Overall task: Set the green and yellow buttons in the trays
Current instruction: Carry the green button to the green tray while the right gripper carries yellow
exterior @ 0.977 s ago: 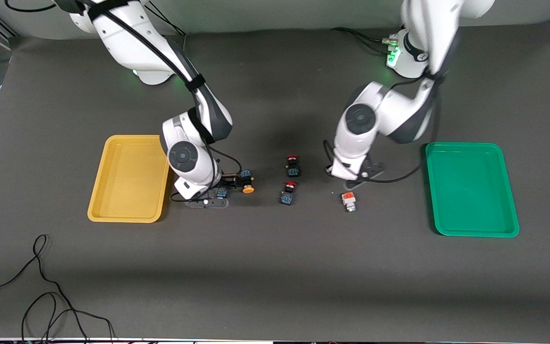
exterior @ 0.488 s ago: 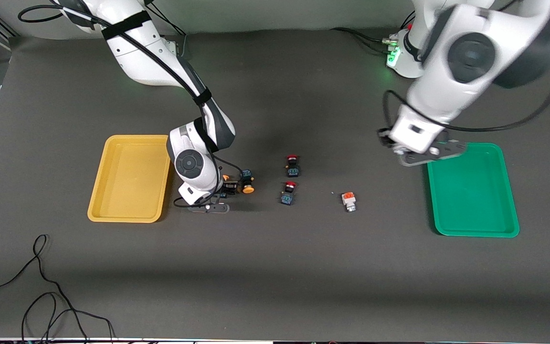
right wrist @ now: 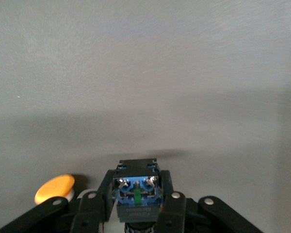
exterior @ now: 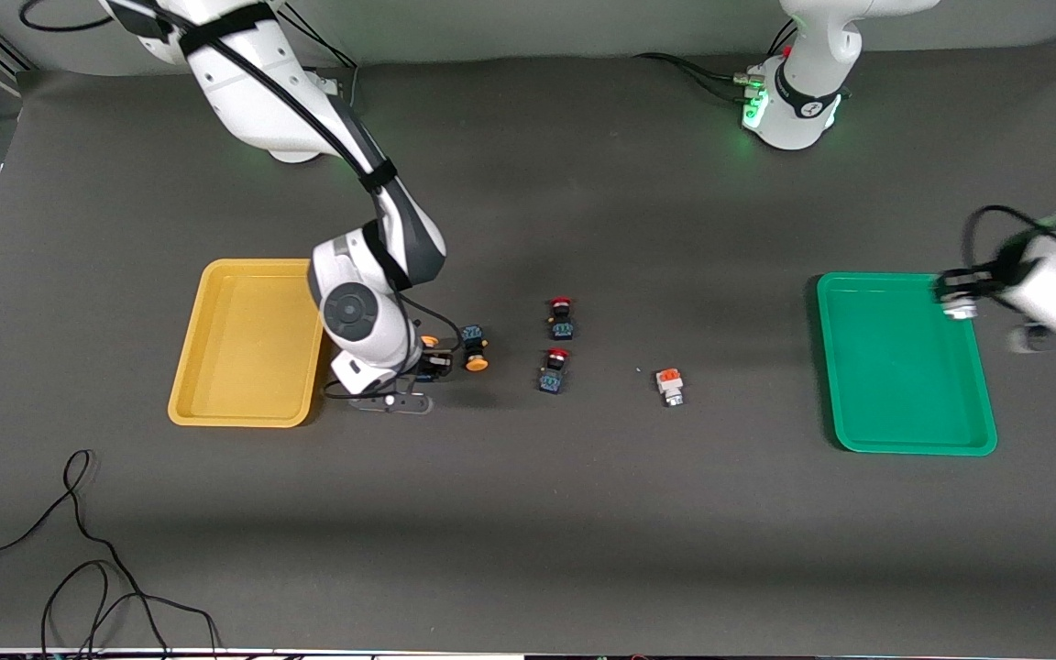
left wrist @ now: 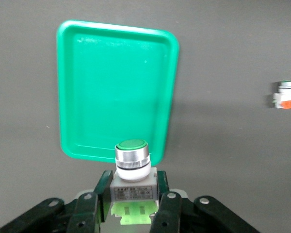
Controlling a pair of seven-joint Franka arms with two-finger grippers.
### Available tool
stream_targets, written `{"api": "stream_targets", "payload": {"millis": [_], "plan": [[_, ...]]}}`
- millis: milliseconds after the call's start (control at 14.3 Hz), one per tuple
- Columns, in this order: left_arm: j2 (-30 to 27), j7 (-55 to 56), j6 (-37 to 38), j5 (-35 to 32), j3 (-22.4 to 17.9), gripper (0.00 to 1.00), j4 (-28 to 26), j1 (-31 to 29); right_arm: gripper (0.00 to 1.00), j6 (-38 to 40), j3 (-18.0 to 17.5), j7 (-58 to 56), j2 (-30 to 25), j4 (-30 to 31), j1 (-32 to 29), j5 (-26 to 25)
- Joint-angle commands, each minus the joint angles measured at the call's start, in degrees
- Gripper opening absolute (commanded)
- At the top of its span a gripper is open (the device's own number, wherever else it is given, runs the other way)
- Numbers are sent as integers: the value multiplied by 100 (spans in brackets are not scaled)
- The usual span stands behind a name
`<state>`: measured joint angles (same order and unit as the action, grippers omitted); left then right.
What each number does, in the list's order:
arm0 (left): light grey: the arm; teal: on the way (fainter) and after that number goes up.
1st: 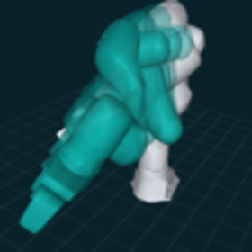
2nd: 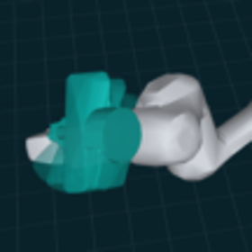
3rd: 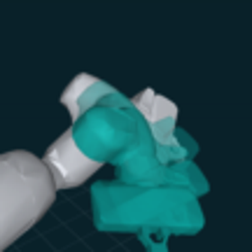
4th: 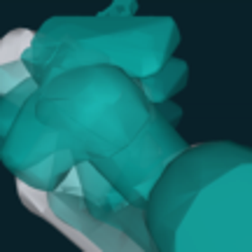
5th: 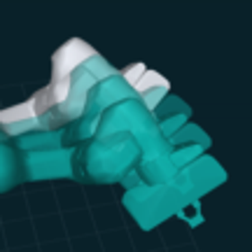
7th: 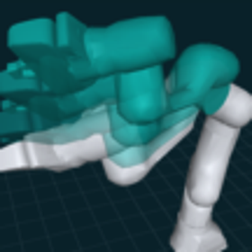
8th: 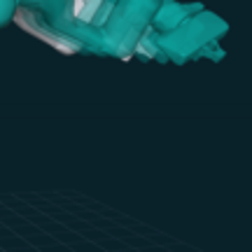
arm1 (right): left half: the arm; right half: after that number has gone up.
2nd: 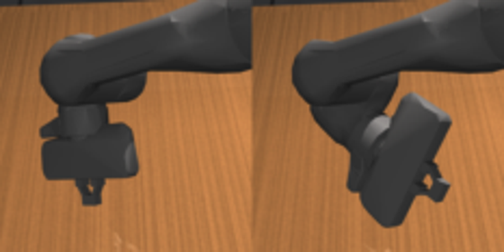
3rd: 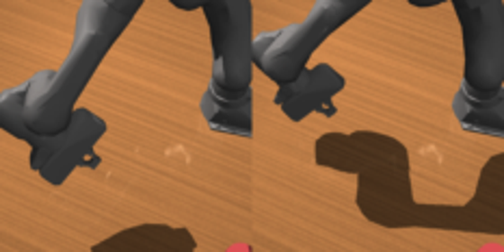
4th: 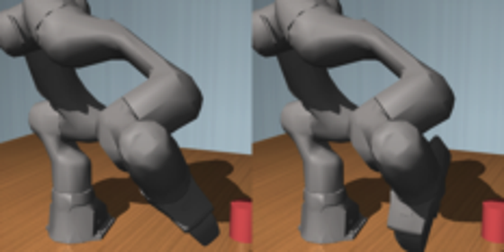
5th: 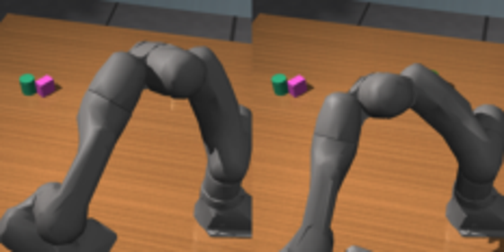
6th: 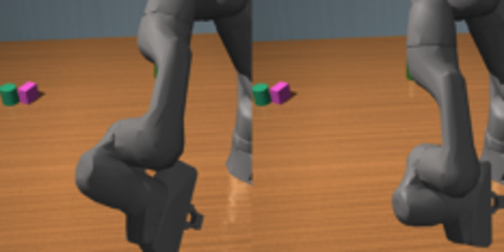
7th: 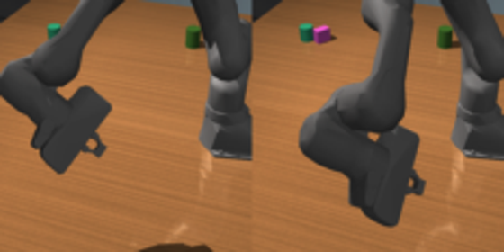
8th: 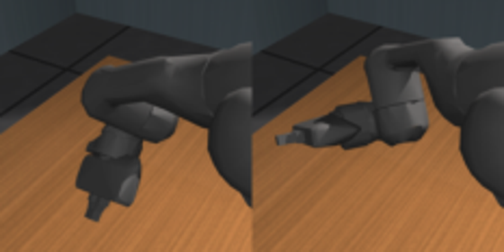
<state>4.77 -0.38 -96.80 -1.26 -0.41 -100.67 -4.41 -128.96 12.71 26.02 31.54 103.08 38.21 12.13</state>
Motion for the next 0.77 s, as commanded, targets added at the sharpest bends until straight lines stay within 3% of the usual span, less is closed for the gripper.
{"api": "stream_targets", "payload": {"millis": [0, 209, 419, 628, 698], "plan": [[155, -234, -1046, -102, 94, 0, -723, -42, 0, 1106, 503, -421, -858, 116, 28, -96], [750, -252, -2752, -339, 94, 0, -1673, 2, 0, 1470, 1083, -1220, -1254, 334, 29, -246], [1621, -261, -3791, -462, 94, 0, -1798, -25, 0, 1331, 1803, -2379, -1317, 633, 29, -237], [2097, -304, -4355, -489, 94, 0, -1781, -34, 0, 202, 2183, -3040, -1360, 1535, 20, -176], [2115, -374, -4313, -506, 94, 24, -1764, -34, 0, -361, 2192, -3111, -1369, 1922, 20, -176]]}}
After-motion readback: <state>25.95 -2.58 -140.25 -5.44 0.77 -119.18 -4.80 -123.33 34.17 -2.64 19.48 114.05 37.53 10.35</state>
